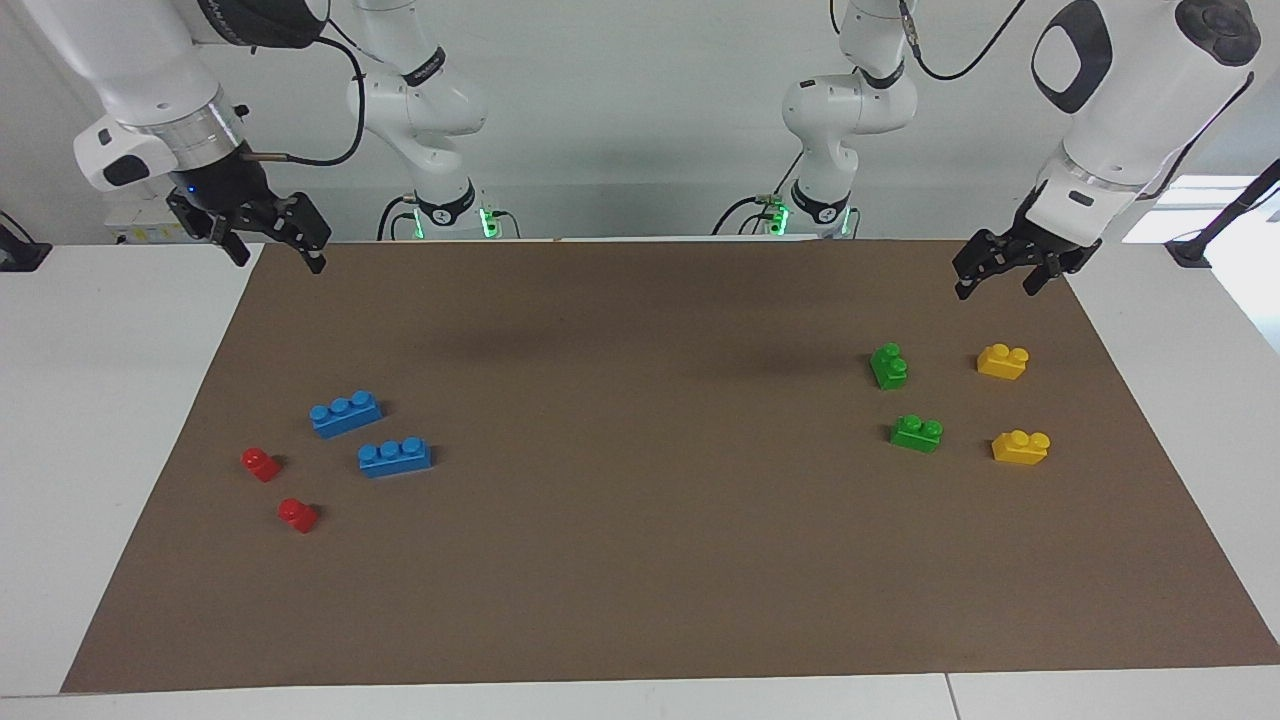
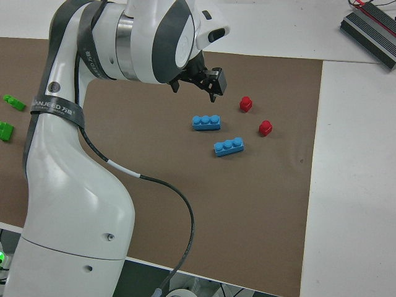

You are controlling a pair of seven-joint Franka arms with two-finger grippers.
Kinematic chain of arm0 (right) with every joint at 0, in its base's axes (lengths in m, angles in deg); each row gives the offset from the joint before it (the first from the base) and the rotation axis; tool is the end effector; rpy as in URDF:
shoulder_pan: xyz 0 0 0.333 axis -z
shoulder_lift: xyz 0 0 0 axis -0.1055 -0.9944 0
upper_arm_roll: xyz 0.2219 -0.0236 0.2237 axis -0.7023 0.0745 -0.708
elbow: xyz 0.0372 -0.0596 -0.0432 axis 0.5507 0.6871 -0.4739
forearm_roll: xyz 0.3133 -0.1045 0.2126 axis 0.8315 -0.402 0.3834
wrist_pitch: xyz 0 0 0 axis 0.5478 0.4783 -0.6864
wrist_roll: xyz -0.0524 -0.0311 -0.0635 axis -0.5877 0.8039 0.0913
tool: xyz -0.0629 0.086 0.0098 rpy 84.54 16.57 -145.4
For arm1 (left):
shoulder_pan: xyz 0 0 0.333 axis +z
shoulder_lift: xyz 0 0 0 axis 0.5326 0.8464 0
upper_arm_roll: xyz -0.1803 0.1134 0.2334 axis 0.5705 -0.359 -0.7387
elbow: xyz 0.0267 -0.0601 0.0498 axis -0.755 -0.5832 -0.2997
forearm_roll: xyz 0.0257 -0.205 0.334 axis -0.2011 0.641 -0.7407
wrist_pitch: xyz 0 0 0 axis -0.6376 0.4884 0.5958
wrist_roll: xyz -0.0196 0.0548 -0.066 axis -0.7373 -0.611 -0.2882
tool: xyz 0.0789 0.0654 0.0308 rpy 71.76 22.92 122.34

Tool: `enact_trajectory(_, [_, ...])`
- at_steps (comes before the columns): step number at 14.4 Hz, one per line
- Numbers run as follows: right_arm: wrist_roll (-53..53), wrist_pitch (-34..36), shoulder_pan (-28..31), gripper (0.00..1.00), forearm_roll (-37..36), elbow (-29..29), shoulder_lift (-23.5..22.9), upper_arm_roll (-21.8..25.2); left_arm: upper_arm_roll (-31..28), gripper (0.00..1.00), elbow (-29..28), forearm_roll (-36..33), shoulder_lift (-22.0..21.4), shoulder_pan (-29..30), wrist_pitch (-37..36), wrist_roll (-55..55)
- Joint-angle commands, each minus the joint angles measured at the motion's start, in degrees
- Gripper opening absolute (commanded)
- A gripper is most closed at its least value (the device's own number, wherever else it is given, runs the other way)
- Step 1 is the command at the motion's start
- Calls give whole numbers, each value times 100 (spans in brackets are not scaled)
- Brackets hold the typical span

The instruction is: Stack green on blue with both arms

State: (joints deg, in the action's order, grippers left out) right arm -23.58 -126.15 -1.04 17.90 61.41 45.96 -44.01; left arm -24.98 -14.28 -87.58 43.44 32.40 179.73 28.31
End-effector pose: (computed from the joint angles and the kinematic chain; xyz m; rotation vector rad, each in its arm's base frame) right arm 0.5433 -0.0284 0.6372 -3.1187 0.2546 0.0269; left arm 0.5604 -0.0141 0.5948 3.1169 -0.0096 -0.0611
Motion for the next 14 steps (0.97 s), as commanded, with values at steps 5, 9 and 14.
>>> enact_trajectory(5, [22, -15, 17, 100, 2, 229, 169, -42, -71, 100, -143, -121, -123, -118, 23, 1])
enact_trajectory(9, [30, 20, 34, 100, 2, 342, 230, -42, -1, 100, -108, -121, -115, -118, 23, 115])
enact_trajectory(14, [661, -322, 87, 100, 46, 430, 231, -42, 34, 100, -598, -129, -325, -101, 293, 151])
